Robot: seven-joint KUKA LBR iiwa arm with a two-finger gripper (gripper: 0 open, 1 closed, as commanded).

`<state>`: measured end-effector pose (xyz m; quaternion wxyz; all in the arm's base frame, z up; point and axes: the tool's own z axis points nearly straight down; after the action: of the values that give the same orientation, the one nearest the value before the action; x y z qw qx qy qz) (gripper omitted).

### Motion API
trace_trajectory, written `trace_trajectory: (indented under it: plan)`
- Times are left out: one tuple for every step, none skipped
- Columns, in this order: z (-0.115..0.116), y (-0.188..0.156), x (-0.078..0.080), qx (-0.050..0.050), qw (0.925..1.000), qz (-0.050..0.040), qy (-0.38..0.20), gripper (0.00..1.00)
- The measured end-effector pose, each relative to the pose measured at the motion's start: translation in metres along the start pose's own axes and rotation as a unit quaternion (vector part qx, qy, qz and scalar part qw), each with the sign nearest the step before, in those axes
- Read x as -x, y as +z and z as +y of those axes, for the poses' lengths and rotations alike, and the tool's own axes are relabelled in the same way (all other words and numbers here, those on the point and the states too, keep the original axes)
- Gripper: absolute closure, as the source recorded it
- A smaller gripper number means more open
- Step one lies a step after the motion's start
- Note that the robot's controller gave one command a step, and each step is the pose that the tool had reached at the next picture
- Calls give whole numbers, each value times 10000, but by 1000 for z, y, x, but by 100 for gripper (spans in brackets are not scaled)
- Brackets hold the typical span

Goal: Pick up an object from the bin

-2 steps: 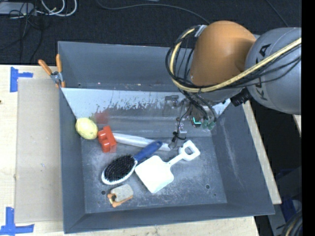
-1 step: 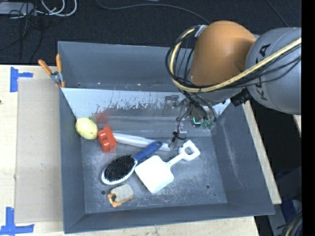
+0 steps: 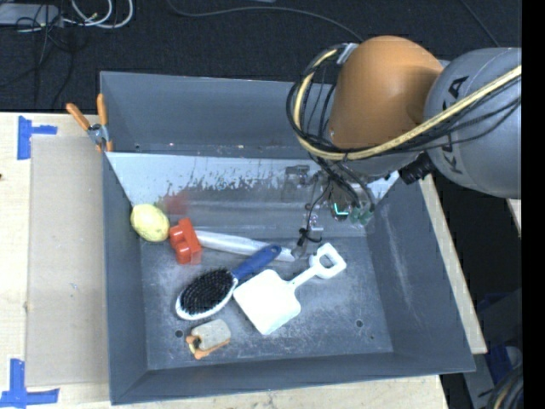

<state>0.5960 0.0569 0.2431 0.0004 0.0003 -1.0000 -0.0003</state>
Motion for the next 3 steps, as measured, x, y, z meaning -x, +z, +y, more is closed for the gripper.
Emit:
trace_trajectory:
  plan:
    - [0,0,0,0,10000,0,3,0]
    - [0,0,0,0,10000,0,4,0]
    - [0,0,0,1,10000,1,5,0]
